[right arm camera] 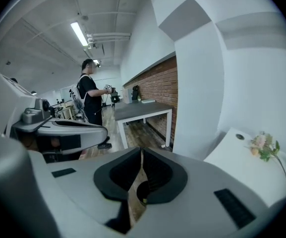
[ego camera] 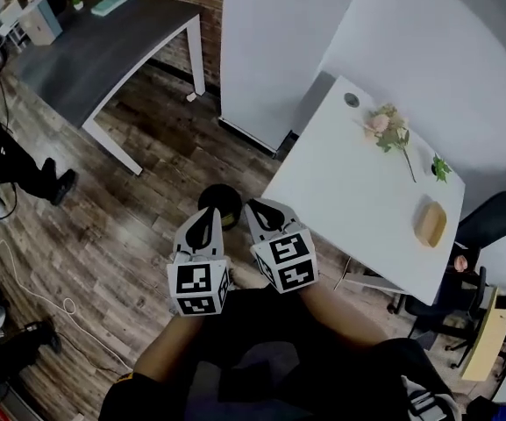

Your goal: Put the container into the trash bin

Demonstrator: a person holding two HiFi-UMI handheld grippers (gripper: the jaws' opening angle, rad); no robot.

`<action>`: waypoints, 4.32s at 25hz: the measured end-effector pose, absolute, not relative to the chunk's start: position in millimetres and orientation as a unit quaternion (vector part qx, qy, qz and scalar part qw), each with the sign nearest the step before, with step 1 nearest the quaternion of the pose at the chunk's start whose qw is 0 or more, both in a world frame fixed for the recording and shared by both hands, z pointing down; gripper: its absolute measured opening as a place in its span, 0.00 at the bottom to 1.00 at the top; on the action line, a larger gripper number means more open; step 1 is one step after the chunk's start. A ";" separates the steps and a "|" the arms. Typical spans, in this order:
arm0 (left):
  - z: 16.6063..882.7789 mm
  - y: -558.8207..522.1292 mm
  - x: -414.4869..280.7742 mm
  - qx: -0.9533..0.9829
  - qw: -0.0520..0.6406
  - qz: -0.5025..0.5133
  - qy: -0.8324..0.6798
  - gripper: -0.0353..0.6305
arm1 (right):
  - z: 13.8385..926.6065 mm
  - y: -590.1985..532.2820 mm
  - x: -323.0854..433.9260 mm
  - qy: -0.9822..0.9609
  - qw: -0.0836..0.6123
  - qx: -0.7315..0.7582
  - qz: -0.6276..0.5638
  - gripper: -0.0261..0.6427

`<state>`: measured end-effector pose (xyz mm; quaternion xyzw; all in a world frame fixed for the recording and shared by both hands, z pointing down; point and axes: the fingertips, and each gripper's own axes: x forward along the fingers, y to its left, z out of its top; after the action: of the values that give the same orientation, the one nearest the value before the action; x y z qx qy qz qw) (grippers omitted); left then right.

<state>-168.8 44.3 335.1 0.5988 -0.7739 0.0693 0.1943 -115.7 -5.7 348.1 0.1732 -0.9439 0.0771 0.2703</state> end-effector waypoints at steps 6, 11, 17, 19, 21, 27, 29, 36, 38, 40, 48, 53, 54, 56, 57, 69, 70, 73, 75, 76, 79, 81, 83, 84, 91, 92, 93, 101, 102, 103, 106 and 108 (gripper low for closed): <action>335.8 -26.3 -79.7 0.652 0.188 0.089 -0.729 0.06 | 347.5 -68.3 -23.8 -0.932 0.257 0.237 0.093 0.09; 335.1 -88.4 4.7 0.697 0.183 0.107 -0.685 0.06 | 351.0 -124.0 68.6 -0.914 0.251 0.297 0.114 0.09; 345.8 -146.0 111.9 0.737 0.188 0.126 -0.636 0.06 | 365.8 -180.4 185.4 -0.887 0.261 0.360 0.127 0.09; 353.6 -159.9 145.6 0.749 0.192 0.133 -0.620 0.06 | 373.9 -192.8 223.2 -0.875 0.266 0.381 0.135 0.09; 364.4 -170.6 176.7 0.760 0.198 0.141 -0.603 0.06 | 382.4 -200.1 257.7 -0.863 0.271 0.400 0.145 0.09; 392.9 -202.1 268.7 0.789 0.208 0.160 -0.555 0.06 | 408.6 -218.6 348.3 -0.834 0.299 0.438 0.153 0.09; 398.3 -213.3 292.2 0.797 0.209 0.165 -0.542 0.06 | 417.0 -225.9 370.1 -0.825 0.309 0.447 0.157 0.09; 423.0 -249.4 339.7 0.806 0.214 0.189 -0.519 0.06 | 439.5 -259.4 421.0 -0.804 0.337 0.464 0.157 0.12; 432.7 -256.7 344.5 0.804 0.218 0.198 -0.517 0.06 | 446.3 -269.1 429.5 -0.799 0.347 0.465 0.154 0.13; 442.4 -263.6 347.3 0.802 0.223 0.204 -0.515 0.06 | 454.0 -278.7 435.9 -0.796 0.358 0.465 0.151 0.13; 472.9 -286.4 346.3 0.791 0.244 0.219 -0.517 0.06 | 486.0 -304.5 446.5 -0.778 0.423 0.444 0.141 0.17; 482.6 -293.7 345.1 0.788 0.253 0.219 -0.517 0.06 | 502.6 -310.2 447.4 -0.768 0.453 0.428 0.147 0.17; 483.6 -295.1 345.1 0.787 0.254 0.219 -0.517 0.06 | 505.3 -311.0 448.0 -0.766 0.459 0.426 0.148 0.17; 484.7 -297.0 345.1 0.787 0.255 0.218 -0.517 0.06 | 508.4 -312.8 449.2 -0.761 0.469 0.424 0.144 0.15; 485.0 -297.5 344.9 0.787 0.256 0.217 -0.518 0.06 | 509.1 -313.3 449.3 -0.760 0.473 0.423 0.141 0.14; 467.8 -280.2 301.6 0.772 0.251 0.199 -0.549 0.06 | 479.2 -304.6 410.1 -0.780 0.458 0.411 0.109 0.09; 464.9 -276.4 292.6 0.767 0.251 0.195 -0.557 0.06 | 474.6 -302.8 399.8 -0.786 0.454 0.406 0.104 0.09; 457.8 -262.9 258.6 0.749 0.253 0.184 -0.584 0.06 | 463.0 -295.4 360.3 -0.806 0.444 0.382 0.085 0.09; 453.9 -251.4 232.8 0.736 0.254 0.178 -0.602 0.06 | 457.3 -287.6 330.1 -0.819 0.438 0.363 0.074 0.09; 452.0 -244.7 219.5 0.730 0.255 0.175 -0.610 0.06 | 454.6 -282.7 314.6 -0.825 0.436 0.354 0.068 0.09; 446.4 -221.0 176.5 0.708 0.256 0.167 -0.636 0.06 | 447.5 -264.0 265.4 -0.842 0.429 0.324 0.051 0.09; 443.5 -202.6 146.0 0.693 0.257 0.161 -0.654 0.06 | 444.2 -248.2 230.9 -0.852 0.426 0.301 0.040 0.09; 440.1 -183.3 115.7 0.676 0.258 0.155 -0.673 0.06 | 441.5 -231.3 196.6 -0.862 0.424 0.276 0.028 0.09; 438.1 -173.4 100.6 0.666 0.259 0.151 -0.683 0.06 | 440.4 -222.7 179.5 -0.867 0.423 0.262 0.022 0.09; 440.4 -94.6 -5.7 0.595 0.273 0.126 -0.746 0.06 | 437.6 -152.7 60.3 -0.892 0.418 0.170 -0.018 0.09; 442.5 -83.1 -19.8 0.587 0.275 0.124 -0.751 0.06 | 438.5 -140.5 44.8 -0.894 0.417 0.159 -0.021 0.09; 444.1 -71.8 -33.7 0.580 0.276 0.122 -0.757 0.06 | 440.0 -128.2 29.6 -0.896 0.418 0.148 -0.025 0.09; 456.4 24.9 -145.8 0.531 0.285 0.115 -0.790 0.06 | 451.0 -32.9 -91.1 -0.905 0.415 0.080 -0.046 0.09; 457.1 34.9 -158.2 0.526 0.285 0.115 -0.793 0.06 | 451.7 -23.3 -104.3 -0.906 0.414 0.075 -0.047 0.09; 457.7 44.0 -169.6 0.523 0.285 0.115 -0.795 0.06 | 452.6 -14.3 -116.6 -0.907 0.412 0.070 -0.048 0.09; 461.8 65.6 -197.3 0.512 0.286 0.117 -0.801 0.06 | 459.8 9.7 -146.2 -0.909 0.411 0.052 -0.047 0.09; 469.8 77.4 -210.0 0.503 0.291 0.121 -0.805 0.06 | 471.8 23.7 -159.0 -0.908 0.415 0.037 -0.041 0.09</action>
<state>-210.0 77.4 469.8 0.5031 -0.8046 0.1206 0.2914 -159.0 23.7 471.8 0.0365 -0.9080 -0.0415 0.4154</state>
